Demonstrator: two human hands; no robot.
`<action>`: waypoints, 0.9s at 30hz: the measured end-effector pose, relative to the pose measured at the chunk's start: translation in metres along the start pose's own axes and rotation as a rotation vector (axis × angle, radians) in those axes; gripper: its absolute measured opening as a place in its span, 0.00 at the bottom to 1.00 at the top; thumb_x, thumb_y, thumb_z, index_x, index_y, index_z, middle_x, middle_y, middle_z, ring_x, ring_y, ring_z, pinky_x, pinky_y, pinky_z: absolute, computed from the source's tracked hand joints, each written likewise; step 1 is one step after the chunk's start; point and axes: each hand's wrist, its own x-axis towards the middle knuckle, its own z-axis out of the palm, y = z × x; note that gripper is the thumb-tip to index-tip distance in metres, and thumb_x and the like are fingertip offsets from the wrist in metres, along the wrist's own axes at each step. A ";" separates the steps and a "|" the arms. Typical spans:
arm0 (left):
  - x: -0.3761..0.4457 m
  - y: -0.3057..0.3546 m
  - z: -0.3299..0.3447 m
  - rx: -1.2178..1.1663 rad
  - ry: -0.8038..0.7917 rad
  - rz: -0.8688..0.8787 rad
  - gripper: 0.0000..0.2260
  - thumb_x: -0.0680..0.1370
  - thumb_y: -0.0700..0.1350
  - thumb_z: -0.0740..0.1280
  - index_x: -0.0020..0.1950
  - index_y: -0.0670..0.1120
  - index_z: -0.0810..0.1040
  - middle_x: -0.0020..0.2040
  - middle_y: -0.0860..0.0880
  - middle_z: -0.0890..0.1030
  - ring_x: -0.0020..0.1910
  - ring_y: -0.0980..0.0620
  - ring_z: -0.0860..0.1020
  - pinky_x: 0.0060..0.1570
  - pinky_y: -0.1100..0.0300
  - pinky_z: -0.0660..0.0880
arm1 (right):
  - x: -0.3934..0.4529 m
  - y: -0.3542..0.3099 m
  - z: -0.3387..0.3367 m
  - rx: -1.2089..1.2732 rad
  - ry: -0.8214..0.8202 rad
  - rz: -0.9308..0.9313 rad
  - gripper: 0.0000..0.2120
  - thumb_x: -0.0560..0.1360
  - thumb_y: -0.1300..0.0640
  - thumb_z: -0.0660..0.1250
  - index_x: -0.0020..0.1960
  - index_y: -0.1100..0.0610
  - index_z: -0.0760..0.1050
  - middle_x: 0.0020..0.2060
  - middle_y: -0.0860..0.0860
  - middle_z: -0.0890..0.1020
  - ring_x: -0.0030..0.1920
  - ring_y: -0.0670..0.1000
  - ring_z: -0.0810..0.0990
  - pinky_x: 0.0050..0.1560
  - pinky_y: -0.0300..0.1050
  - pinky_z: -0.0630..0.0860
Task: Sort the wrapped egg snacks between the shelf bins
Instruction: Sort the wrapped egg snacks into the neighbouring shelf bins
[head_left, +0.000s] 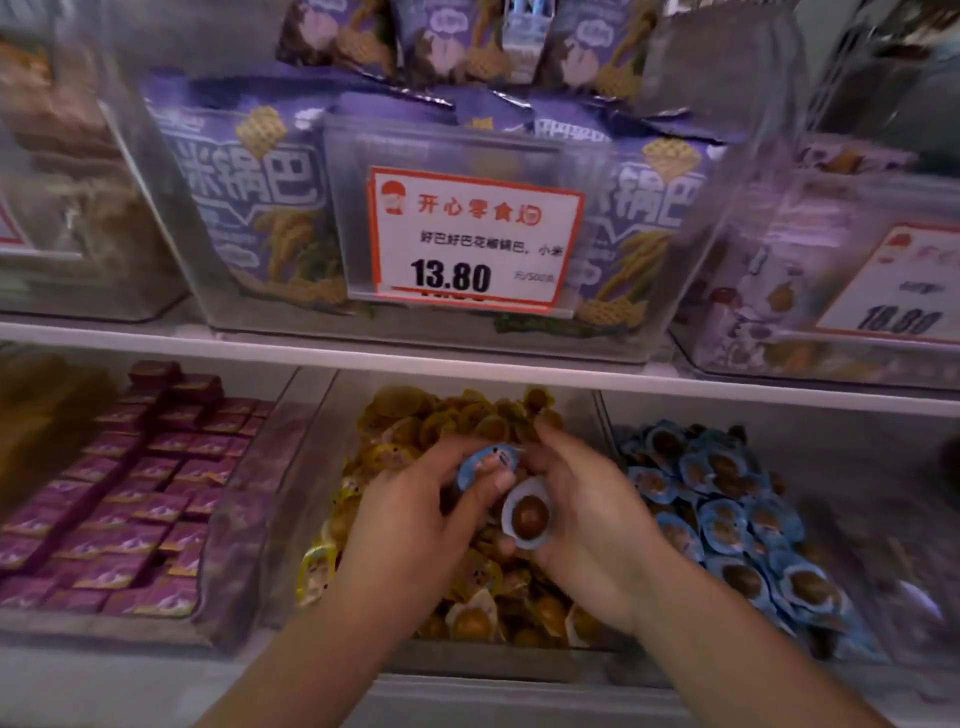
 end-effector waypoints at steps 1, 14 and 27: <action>0.002 0.001 0.003 -0.024 -0.014 0.004 0.10 0.78 0.62 0.65 0.57 0.63 0.78 0.47 0.66 0.83 0.45 0.67 0.81 0.43 0.62 0.78 | -0.003 -0.003 -0.003 0.007 -0.053 0.002 0.25 0.79 0.43 0.61 0.61 0.63 0.79 0.49 0.61 0.83 0.38 0.53 0.80 0.28 0.44 0.73; 0.015 -0.014 0.001 0.370 -0.112 0.004 0.12 0.78 0.51 0.66 0.60 0.53 0.81 0.53 0.53 0.80 0.54 0.48 0.78 0.53 0.53 0.76 | -0.038 -0.048 -0.093 -0.520 0.474 -0.349 0.12 0.76 0.47 0.68 0.38 0.50 0.84 0.30 0.57 0.84 0.28 0.51 0.80 0.28 0.39 0.74; 0.021 -0.038 -0.006 0.634 -0.409 -0.076 0.16 0.72 0.48 0.74 0.59 0.59 0.81 0.56 0.56 0.82 0.55 0.51 0.80 0.52 0.55 0.76 | -0.037 -0.040 -0.089 -0.841 0.567 -0.747 0.15 0.81 0.53 0.64 0.40 0.50 0.85 0.36 0.53 0.86 0.38 0.50 0.83 0.39 0.46 0.78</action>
